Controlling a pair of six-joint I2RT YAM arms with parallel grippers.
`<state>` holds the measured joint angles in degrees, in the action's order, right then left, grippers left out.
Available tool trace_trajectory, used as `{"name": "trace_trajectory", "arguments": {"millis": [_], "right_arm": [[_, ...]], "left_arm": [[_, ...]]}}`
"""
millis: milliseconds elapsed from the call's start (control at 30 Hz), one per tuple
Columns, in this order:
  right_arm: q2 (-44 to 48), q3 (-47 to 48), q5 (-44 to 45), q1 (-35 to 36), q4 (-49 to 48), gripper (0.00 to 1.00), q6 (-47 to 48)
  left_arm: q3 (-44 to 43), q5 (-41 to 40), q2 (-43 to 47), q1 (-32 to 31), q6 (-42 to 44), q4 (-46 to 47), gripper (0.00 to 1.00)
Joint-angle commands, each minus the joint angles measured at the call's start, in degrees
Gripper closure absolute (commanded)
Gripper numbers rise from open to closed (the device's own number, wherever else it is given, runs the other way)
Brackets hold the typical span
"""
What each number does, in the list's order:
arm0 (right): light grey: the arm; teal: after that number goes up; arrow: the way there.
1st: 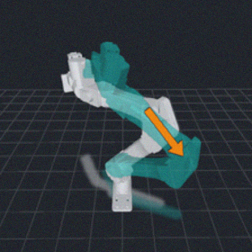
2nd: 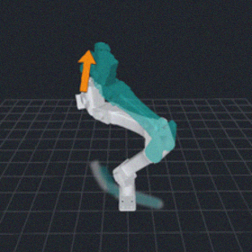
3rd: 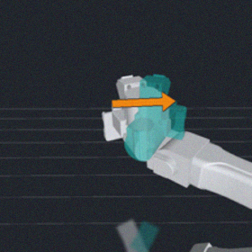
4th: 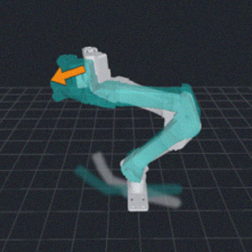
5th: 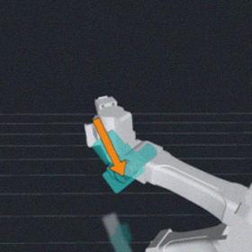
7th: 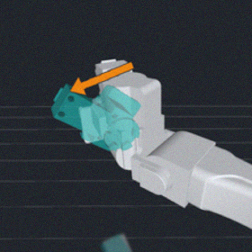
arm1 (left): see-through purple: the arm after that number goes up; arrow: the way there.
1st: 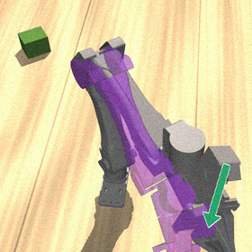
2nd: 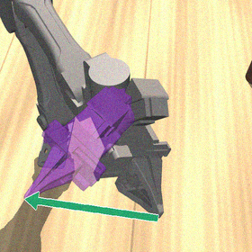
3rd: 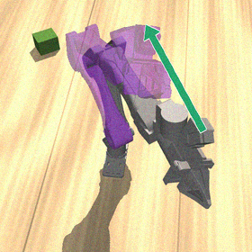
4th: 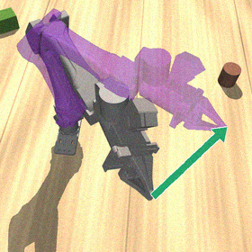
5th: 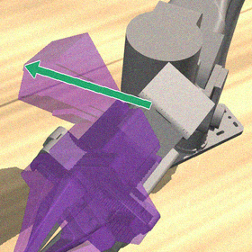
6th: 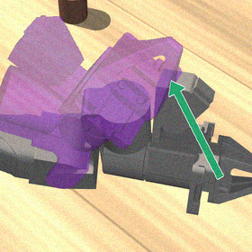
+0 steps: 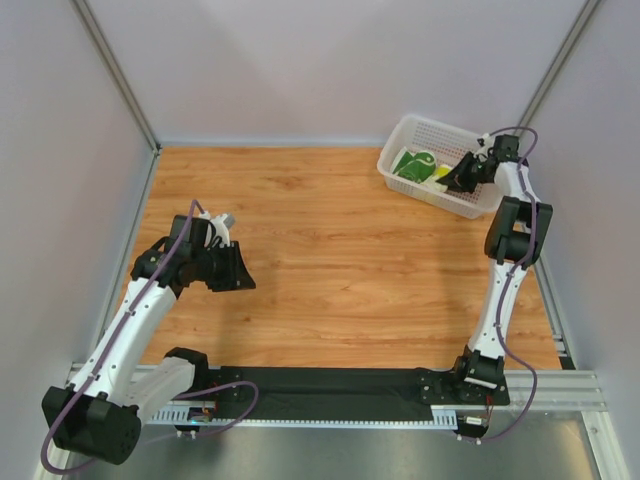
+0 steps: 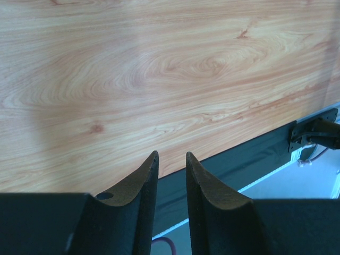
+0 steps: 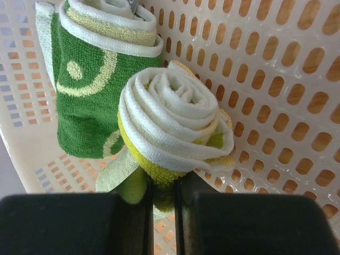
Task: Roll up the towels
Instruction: Place the rolled towel into the container
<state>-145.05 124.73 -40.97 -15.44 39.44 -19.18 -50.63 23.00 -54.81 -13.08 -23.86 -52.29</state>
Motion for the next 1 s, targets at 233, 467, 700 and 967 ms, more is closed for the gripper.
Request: {"name": "trace_trajectory", "arguments": {"millis": [233,467,700,967], "right_arm": [[-2.34,2.89,5.99,1.91,3.45,0.77,2.66],[0.56,1.4,8.1,1.82,3.8,0.53,2.66],[7.14,-1.93,10.21,1.82,3.54,0.39,1.87],[12.68,-4.31,11.44,1.82,4.24,0.32,0.9]], "left_arm": [[-0.08,-0.06,0.31,0.07,0.74,0.17,0.66],[-0.08,-0.06,0.4,0.07,0.65,0.17,0.67],[-0.17,0.02,0.49,0.07,0.65,0.17,0.67],[-0.08,-0.33,1.19,0.07,0.57,0.26,0.67]]}}
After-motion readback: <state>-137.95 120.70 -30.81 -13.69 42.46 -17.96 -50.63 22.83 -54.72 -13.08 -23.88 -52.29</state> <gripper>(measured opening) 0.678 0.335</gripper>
